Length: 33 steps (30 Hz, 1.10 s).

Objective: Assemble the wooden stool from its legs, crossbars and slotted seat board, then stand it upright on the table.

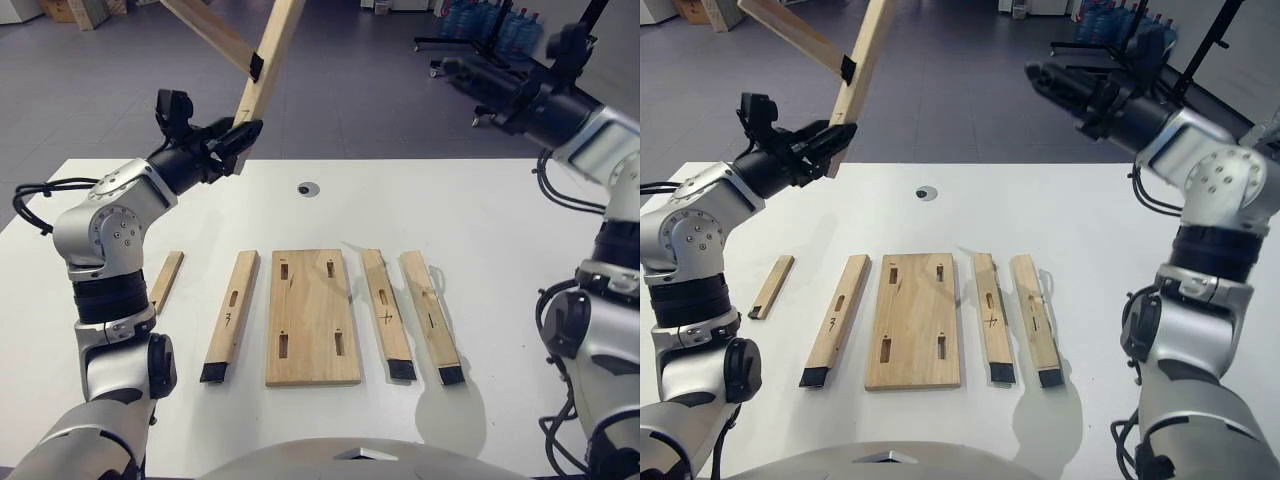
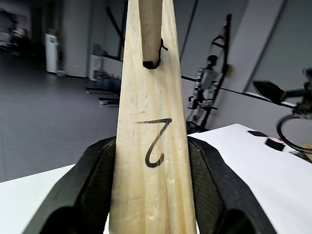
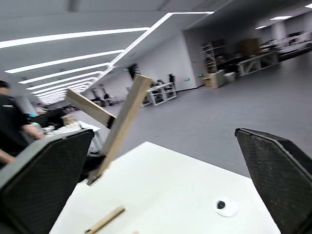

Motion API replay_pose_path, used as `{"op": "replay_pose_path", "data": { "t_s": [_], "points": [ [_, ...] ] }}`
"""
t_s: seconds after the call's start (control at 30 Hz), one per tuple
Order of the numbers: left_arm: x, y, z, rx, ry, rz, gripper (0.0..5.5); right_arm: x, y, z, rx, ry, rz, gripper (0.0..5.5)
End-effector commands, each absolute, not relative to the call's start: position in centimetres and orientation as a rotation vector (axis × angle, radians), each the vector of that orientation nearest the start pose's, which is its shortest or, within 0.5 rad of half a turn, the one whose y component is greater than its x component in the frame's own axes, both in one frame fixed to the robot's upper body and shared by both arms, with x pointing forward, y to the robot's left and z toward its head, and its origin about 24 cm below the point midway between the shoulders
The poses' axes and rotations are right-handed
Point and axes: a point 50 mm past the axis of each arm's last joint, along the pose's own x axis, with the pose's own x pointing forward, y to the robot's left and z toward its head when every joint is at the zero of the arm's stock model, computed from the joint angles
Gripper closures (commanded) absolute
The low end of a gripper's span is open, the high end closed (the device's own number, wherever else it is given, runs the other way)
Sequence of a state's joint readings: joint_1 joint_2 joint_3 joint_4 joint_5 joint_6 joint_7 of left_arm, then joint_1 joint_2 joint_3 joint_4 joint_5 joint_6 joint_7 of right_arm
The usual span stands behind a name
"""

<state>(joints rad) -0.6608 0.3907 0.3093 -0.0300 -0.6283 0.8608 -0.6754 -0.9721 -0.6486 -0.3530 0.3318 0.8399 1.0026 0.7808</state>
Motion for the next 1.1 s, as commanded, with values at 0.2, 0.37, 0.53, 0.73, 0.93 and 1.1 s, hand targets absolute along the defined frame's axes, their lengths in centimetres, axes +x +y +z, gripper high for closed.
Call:
{"op": "replay_pose_path", "data": {
  "t_s": [0.2, 0.37, 0.53, 0.73, 0.93, 1.1],
  "points": [
    [30.9, 16.4, 19.8, -0.600, -0.027, -1.207, 3.47, 34.2, -19.6, 25.4, 0.742, 0.048, 1.296, 0.17],
    [30.1, 14.5, 19.2, -0.705, 0.052, -1.327, 3.47, 34.5, -18.6, 25.9, 0.833, -0.003, 1.340, 0.17],
    [29.8, 13.9, 17.6, -0.740, 0.107, -1.317, 3.47, 34.0, -16.8, 26.4, 0.877, -0.011, 1.408, 0.17],
    [29.5, 13.3, 17.1, -0.710, 0.121, -1.322, 3.47, 33.9, -14.5, 25.5, 0.905, 0.026, 1.399, 0.17],
    [29.7, 13.3, 17.7, -0.698, 0.100, -1.325, 3.47, 34.1, -14.7, 24.0, 0.932, 0.054, 1.333, 0.17],
    [29.6, 13.3, 17.8, -0.693, 0.090, -1.327, 3.47, 34.1, -15.5, 23.1, 0.908, 0.075, 1.276, 0.17]
  ]
}}
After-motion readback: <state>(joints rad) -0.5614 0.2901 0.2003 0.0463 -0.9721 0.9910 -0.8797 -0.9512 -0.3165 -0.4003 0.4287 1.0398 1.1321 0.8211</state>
